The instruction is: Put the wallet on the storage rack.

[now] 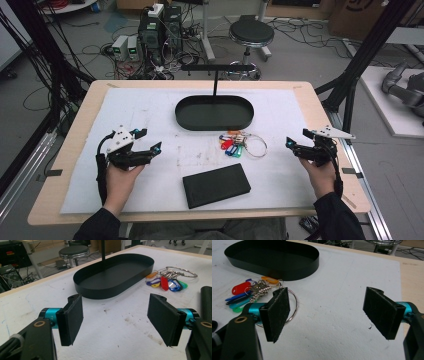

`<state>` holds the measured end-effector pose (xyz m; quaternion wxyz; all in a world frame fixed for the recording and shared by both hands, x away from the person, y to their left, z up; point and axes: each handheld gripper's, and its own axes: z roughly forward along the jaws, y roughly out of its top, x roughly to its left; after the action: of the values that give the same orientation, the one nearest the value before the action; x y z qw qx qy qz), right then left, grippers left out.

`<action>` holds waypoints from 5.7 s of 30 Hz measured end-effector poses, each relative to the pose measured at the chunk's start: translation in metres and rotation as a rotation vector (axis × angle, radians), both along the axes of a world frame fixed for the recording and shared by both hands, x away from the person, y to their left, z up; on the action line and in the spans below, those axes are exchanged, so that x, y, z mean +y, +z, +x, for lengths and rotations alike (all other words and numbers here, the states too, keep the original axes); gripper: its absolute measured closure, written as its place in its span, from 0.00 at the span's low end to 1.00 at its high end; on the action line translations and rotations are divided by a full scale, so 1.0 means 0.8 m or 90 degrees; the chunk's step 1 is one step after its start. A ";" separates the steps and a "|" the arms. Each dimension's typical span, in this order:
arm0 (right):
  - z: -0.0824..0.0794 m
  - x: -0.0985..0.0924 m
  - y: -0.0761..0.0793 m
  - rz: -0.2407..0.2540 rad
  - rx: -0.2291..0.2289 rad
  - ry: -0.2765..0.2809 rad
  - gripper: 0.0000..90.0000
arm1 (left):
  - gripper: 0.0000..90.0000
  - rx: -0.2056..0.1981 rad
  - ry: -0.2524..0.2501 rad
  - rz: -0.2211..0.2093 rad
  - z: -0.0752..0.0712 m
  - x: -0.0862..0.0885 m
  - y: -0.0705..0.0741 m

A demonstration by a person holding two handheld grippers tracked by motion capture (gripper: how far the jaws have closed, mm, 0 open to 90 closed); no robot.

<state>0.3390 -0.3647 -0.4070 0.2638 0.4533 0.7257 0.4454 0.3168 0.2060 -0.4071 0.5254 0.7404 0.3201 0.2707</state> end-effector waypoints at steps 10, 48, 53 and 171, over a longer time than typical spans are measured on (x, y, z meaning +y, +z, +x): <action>0.002 0.000 -0.001 -0.001 0.002 -0.003 0.24 | 0.32 0.011 -0.006 -0.010 -0.001 -0.002 -0.001; 0.003 0.003 0.001 -0.020 -0.013 -0.007 0.27 | 0.40 0.157 -0.088 -0.035 -0.046 -0.066 -0.021; 0.003 0.004 0.001 -0.020 -0.011 -0.009 0.27 | 0.41 0.203 -0.103 -0.045 -0.048 -0.073 -0.034; -0.016 0.120 -0.001 0.041 0.061 0.561 0.85 | 0.43 0.085 -0.235 -0.088 -0.028 -0.089 -0.030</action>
<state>0.3260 -0.2684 -0.4081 0.0007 0.1285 0.8466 0.5164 0.2941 0.1349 -0.4312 0.5935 0.7648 0.2310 0.0974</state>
